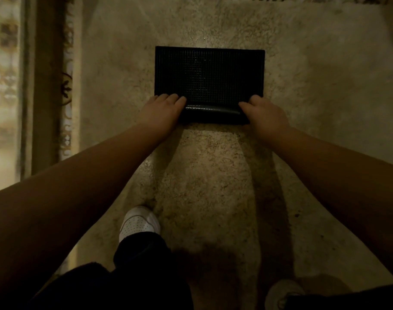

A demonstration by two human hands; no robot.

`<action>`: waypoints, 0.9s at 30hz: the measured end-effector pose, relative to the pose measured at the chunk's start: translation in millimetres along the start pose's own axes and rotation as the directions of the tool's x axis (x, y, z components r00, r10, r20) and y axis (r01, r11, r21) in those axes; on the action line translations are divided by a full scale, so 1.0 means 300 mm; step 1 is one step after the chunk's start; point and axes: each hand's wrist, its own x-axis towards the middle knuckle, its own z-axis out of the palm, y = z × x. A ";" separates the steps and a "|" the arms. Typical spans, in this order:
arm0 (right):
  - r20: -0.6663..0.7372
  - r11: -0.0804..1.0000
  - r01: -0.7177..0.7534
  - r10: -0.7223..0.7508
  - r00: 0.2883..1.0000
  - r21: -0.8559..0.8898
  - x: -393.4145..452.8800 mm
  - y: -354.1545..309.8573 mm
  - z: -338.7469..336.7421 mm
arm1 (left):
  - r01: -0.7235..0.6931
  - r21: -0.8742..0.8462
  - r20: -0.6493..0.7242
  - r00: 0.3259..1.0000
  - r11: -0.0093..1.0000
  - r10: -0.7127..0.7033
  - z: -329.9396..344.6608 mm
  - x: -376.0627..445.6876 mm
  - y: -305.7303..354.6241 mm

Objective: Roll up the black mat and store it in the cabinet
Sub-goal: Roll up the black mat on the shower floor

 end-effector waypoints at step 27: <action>0.259 0.891 -0.237 0.142 0.955 0.387 -0.044 0.026 -0.027 | -0.057 -0.104 -0.053 0.997 0.993 0.052 0.052 -0.089 0.001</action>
